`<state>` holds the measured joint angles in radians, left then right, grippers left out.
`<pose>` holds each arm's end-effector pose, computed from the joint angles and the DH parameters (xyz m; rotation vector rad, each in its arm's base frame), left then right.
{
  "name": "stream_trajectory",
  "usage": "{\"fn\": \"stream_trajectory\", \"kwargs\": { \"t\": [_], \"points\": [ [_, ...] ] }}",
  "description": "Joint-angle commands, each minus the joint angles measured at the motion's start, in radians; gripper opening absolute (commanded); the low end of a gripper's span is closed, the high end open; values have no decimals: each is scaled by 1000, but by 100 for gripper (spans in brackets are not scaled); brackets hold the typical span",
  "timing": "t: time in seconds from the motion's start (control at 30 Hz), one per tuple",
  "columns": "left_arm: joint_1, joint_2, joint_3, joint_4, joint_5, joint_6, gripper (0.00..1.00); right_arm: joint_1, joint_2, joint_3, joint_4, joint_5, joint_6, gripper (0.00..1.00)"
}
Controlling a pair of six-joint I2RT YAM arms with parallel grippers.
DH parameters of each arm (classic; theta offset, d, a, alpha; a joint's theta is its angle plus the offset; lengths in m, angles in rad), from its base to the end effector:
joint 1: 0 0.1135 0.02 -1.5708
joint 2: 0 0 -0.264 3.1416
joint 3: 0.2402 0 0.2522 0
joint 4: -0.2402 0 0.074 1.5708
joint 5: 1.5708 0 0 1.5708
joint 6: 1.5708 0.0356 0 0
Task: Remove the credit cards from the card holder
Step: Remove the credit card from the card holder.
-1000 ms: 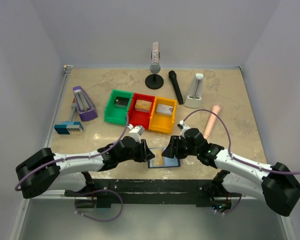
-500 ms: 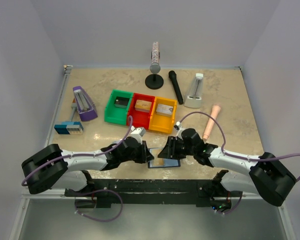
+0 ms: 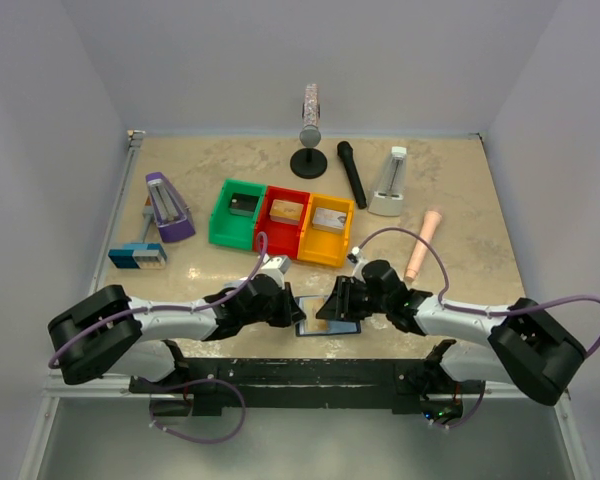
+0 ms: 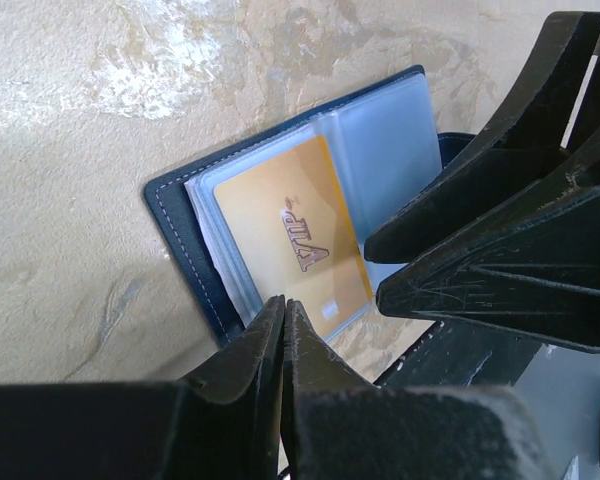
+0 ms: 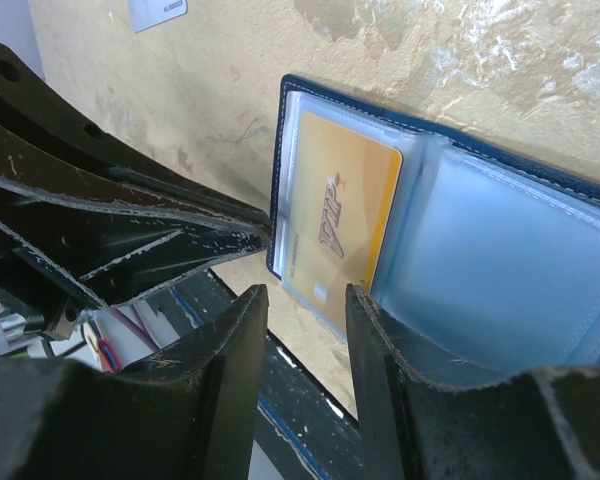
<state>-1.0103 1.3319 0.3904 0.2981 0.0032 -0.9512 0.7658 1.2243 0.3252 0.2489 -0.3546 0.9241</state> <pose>0.1264 -0.2016 0.1415 0.0740 2.4370 -1.0152 0.1466 0.1581 0.1424 -0.0237 2.5126 1.2258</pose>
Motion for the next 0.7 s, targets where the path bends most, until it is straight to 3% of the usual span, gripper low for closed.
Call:
{"fn": "stream_trajectory", "kwargs": {
  "t": [0.0,0.67],
  "points": [
    [-1,10,-10,33,-31,-20,6,-2,9,-11,46,-3,4,41],
    [-1,50,-28,39,-29,-40,0,-2,21,-26,43,8,-11,40]
  ]
}}
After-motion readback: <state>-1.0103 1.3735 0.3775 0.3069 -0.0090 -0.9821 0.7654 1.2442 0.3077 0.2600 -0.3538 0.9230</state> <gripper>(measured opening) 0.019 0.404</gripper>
